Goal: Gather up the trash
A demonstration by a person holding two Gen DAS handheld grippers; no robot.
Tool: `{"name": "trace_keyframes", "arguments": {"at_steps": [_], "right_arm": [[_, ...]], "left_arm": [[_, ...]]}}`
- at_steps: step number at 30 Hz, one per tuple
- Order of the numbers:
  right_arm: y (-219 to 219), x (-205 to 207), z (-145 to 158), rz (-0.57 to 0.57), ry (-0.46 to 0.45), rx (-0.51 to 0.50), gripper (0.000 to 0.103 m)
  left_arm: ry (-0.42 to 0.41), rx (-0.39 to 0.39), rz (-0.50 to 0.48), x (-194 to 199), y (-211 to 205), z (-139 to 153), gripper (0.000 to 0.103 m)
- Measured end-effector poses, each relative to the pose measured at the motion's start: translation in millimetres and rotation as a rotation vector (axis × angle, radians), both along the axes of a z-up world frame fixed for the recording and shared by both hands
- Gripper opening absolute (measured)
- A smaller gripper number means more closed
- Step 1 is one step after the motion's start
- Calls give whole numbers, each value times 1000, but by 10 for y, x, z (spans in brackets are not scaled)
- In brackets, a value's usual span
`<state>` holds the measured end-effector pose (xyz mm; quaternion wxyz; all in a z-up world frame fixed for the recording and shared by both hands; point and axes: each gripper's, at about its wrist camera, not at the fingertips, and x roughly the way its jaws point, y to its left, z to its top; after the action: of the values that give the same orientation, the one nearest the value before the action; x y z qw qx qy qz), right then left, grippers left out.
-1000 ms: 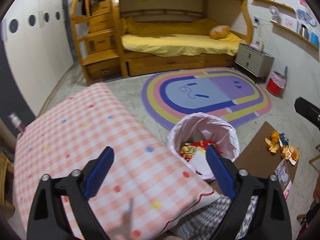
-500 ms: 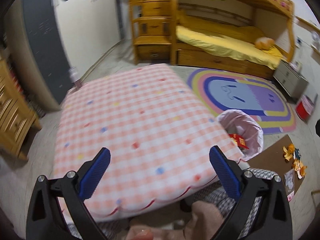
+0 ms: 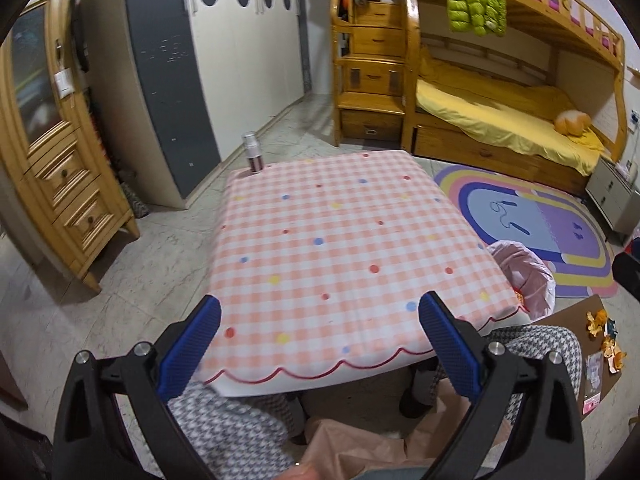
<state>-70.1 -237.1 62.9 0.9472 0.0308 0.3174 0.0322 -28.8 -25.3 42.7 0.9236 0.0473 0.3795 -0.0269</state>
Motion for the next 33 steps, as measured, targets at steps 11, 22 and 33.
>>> {"name": "trace_keyframes", "arguments": {"at_steps": [11, 22, 33], "right_arm": [[232, 30, -18, 53, 6, -43, 93], [212, 45, -30, 26, 13, -43, 94], [187, 52, -53, 33, 22, -46, 93]], "left_arm": [[22, -1, 70, -148, 302, -8, 96], [31, -5, 50, -145, 234, -30, 96], [35, -4, 50, -141, 204, -37, 96]]}}
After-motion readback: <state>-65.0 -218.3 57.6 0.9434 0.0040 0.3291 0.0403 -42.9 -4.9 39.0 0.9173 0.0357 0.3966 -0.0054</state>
